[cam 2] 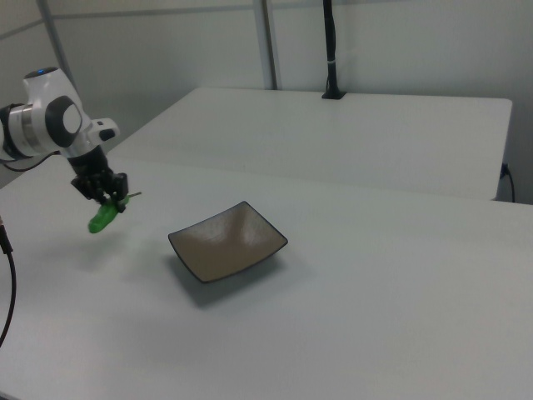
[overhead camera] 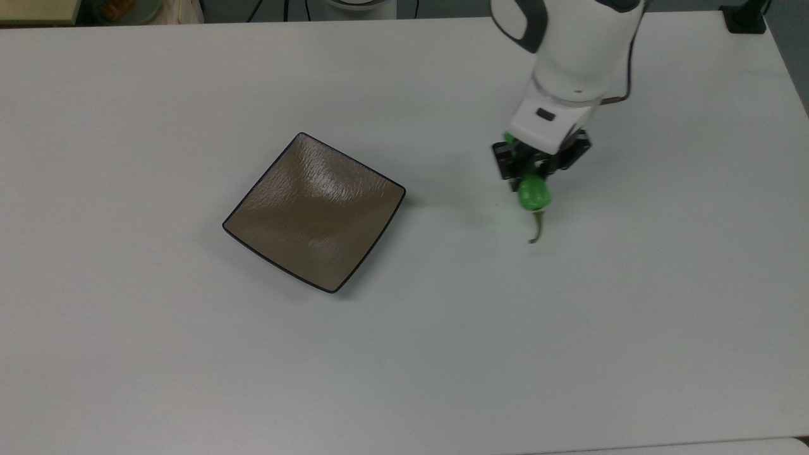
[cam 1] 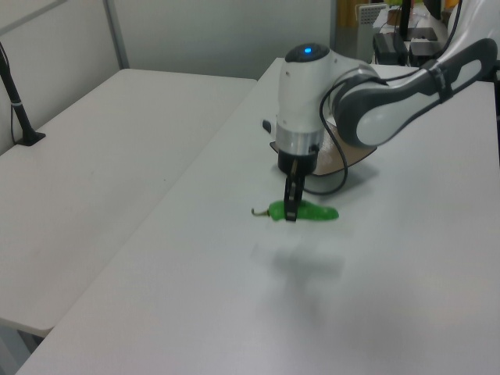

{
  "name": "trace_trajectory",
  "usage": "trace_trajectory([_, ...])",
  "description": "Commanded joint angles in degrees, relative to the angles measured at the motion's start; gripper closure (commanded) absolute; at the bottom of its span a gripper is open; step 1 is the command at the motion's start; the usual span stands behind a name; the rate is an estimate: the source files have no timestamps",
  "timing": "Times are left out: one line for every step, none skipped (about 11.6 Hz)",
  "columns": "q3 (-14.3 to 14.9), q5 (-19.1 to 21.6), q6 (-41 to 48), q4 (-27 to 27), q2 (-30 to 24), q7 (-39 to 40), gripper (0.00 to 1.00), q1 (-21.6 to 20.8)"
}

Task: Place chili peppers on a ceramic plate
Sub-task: 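Lift the chili pepper and carry it over the brown plate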

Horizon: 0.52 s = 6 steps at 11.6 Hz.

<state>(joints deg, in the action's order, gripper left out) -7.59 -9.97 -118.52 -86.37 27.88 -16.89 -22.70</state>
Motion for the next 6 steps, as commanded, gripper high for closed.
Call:
trace_trajectory([5.5, -4.4, 5.2, -2.7, -5.1, 7.9, 0.70, 1.2])
trace_trajectory([7.7, -4.9, 5.8, -2.7, -5.3, 9.9, 0.70, 1.2])
trace_trajectory([10.0, -4.9, 5.5, -2.6, -5.3, 11.4, 0.69, 1.2])
trace_trajectory([11.9, -4.9, 5.1, -2.6, -5.3, 12.8, 0.69, 1.6])
trace_trajectory([13.5, -4.8, 5.1, -2.6, -5.3, 14.5, 0.68, 1.9])
trace_trajectory([14.5, -4.7, 5.0, -2.6, -5.1, 15.8, 0.68, 2.4])
